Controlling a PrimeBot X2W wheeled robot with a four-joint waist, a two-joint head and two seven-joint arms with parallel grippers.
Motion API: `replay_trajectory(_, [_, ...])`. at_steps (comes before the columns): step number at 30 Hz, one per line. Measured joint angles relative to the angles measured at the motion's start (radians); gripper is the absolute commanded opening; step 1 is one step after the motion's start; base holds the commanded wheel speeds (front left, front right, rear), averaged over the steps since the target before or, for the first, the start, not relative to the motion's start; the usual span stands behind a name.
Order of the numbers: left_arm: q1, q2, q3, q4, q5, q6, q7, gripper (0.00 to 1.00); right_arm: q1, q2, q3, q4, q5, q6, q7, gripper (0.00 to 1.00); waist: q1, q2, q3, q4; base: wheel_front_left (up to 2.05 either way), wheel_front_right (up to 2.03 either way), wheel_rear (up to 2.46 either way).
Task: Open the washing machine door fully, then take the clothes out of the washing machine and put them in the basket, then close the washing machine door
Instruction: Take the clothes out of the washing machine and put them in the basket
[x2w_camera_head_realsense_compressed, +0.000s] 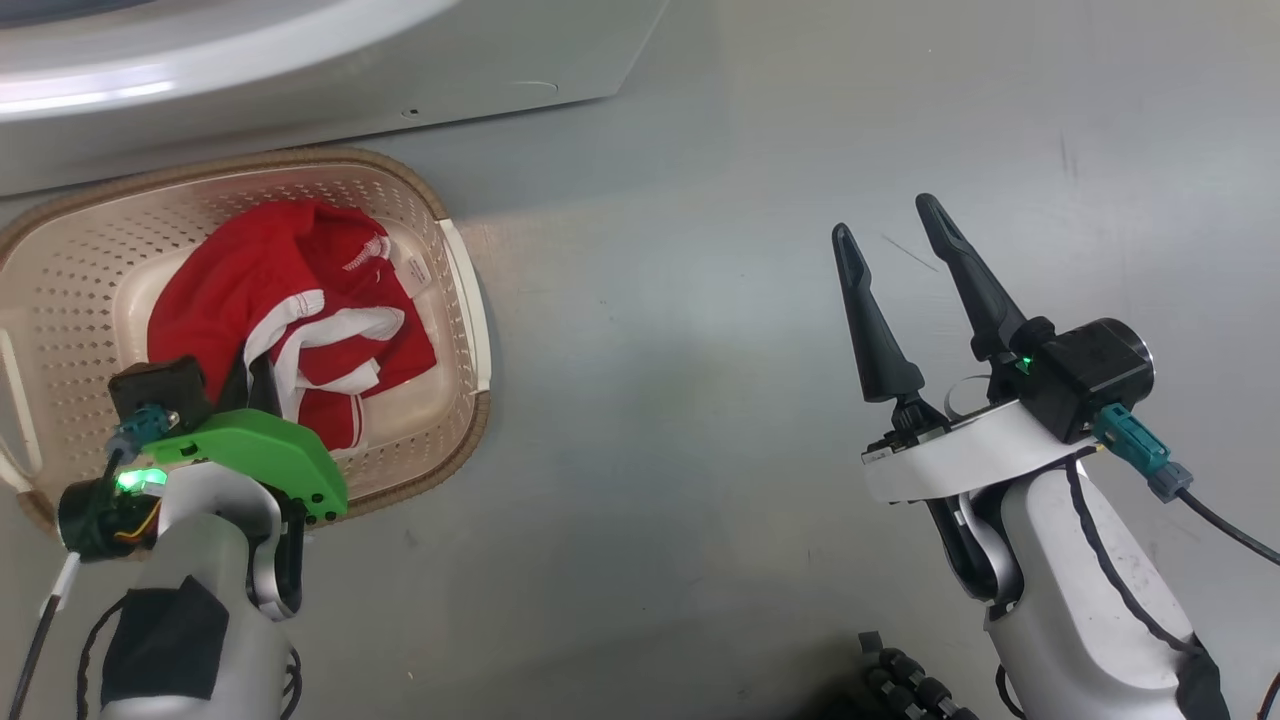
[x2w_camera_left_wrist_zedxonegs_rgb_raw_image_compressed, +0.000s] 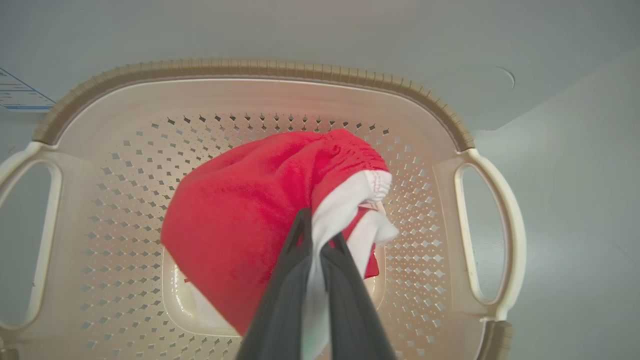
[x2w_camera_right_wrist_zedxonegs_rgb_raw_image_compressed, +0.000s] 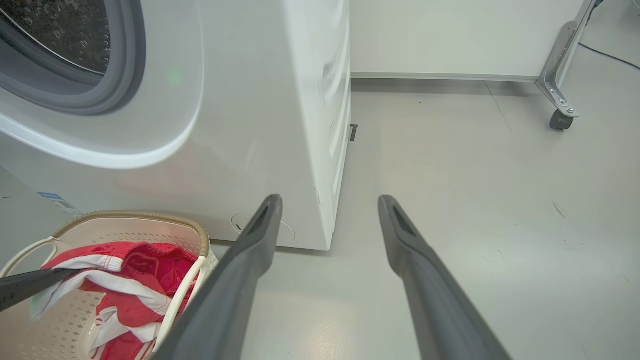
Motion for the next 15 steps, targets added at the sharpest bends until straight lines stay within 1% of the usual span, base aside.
replay_trajectory(4, [-0.035, -0.001, 0.006, 0.075, -0.016, -0.002, 0.012, 0.00, -0.009, 0.001, -0.001, 0.002, 0.000, 0.001, 0.000, 1.00, 0.0000, 0.0001, 0.023, -0.008, 0.00, 0.00, 0.00])
replay_trajectory(7, [-0.054, -0.001, 0.013, 0.119, -0.030, -0.005, 0.020, 0.00, -0.017, 0.001, -0.001, 0.004, 0.000, 0.009, 0.000, 1.00, 0.0000, 0.0001, 0.029, -0.011, 0.00, 0.00, 0.00])
replay_trajectory(11, [-0.082, -0.001, 0.016, 0.164, -0.037, -0.013, 0.020, 0.00, -0.021, 0.001, -0.004, 0.009, 0.000, 0.009, 0.000, 1.00, 0.0000, 0.0001, 0.031, -0.012, 0.00, 0.00, 0.00])
replay_trajectory(15, [-0.107, -0.002, 0.018, 0.202, -0.043, -0.031, 0.010, 0.00, -0.023, 0.002, -0.009, 0.019, 0.000, 0.009, 0.000, 1.00, 0.0000, 0.0000, 0.027, -0.010, 0.00, 0.00, 0.00])
